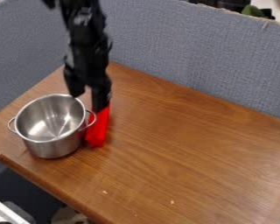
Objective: Put the red object in the metal pot
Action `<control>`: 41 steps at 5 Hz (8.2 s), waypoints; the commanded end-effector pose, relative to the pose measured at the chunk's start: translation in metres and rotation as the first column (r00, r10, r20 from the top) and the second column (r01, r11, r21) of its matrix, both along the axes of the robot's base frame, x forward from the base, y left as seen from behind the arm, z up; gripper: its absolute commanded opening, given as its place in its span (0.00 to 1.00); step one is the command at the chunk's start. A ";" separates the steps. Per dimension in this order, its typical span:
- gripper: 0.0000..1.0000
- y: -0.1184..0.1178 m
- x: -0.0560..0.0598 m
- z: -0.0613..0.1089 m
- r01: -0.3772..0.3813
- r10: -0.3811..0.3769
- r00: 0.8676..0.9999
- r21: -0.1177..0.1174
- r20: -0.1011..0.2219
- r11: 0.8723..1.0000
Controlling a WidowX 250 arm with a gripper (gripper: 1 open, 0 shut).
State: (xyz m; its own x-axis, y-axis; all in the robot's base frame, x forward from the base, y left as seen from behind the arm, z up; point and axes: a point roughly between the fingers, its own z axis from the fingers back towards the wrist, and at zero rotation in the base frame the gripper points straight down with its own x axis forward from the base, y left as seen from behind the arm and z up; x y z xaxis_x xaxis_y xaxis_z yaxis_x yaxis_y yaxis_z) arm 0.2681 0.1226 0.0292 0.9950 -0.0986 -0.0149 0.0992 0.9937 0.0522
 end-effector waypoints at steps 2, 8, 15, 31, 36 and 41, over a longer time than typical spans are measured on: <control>1.00 0.020 -0.013 0.055 0.099 -0.099 0.995 0.039 -0.005 0.994; 1.00 0.012 0.029 -0.009 -0.438 0.437 0.899 0.036 0.034 0.898; 1.00 -0.025 0.055 0.076 -0.426 0.418 0.898 0.035 0.137 0.904; 1.00 -0.080 -0.009 0.079 0.132 -0.138 0.986 0.067 0.099 0.989; 1.00 -0.046 -0.023 0.088 -0.277 0.279 0.952 -0.034 0.125 0.960; 1.00 -0.053 0.036 0.027 -0.049 0.055 0.988 -0.040 0.142 0.998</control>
State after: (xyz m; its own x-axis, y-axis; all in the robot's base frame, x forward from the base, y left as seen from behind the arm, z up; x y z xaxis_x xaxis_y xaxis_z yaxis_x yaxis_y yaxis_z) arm 0.2982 0.0642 0.0467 0.9940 -0.0518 0.0967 0.0508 0.9986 0.0125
